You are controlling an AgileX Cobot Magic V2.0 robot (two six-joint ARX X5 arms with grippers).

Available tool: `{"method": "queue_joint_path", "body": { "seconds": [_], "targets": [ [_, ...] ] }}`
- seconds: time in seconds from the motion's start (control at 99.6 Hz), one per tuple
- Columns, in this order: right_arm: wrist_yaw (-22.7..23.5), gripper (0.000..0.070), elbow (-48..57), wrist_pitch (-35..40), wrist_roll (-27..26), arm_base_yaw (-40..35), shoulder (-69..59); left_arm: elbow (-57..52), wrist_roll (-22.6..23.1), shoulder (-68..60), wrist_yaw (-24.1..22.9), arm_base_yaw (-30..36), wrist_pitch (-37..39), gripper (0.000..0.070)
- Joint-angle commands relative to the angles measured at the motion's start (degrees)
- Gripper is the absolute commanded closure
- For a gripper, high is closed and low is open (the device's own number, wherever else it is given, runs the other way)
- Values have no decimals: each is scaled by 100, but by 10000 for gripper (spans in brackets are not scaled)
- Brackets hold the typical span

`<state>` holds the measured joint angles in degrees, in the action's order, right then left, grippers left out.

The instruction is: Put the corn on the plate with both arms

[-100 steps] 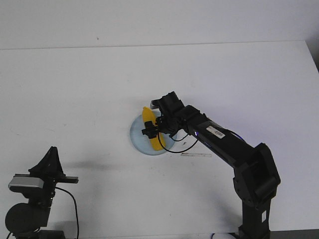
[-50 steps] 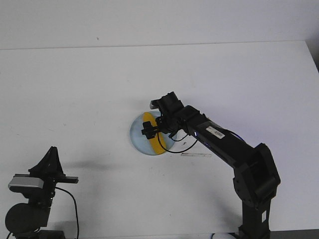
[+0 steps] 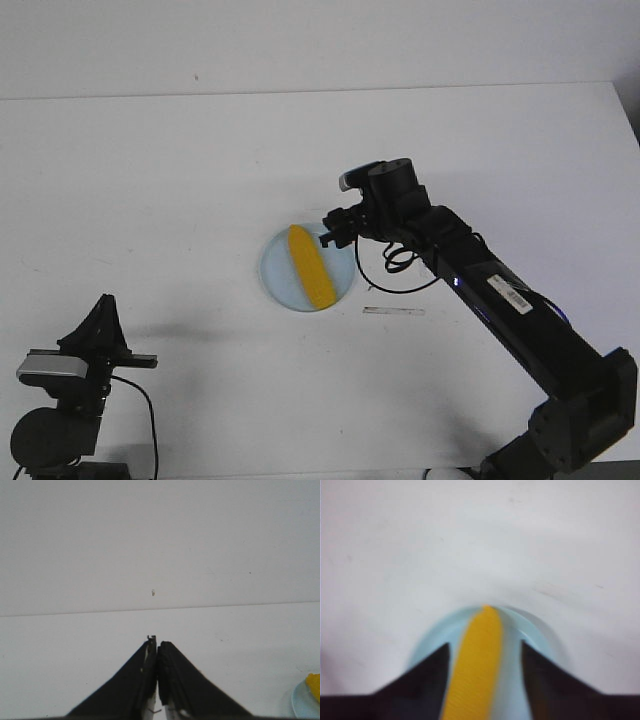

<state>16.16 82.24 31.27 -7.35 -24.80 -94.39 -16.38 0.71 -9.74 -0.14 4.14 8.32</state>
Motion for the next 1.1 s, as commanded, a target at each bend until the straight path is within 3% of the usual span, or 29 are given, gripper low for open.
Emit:
{"method": "queue_joint_path", "body": {
  "seconds": [0.0, 0.171, 0.472, 0.613, 1.095],
  "targets": [
    [-214, 600, -227, -76, 487, 103, 205, -48, 57, 7, -15, -4, 70, 698],
    [-726, 688, -1436, -745, 656, 688, 1204, -48, 57, 9, -15, -4, 70, 698],
    [-726, 688, -3847, -2959, 603, 2203, 3060, -48, 57, 9, -15, -4, 70, 698],
    [-726, 689, -4699, -3517, 603, 2623, 3762, -48, 57, 9, -15, -4, 70, 698],
    [-850, 689, -5858, -3016, 560, 2852, 6951, -48, 57, 9, -15, -4, 70, 698]
  ]
}}
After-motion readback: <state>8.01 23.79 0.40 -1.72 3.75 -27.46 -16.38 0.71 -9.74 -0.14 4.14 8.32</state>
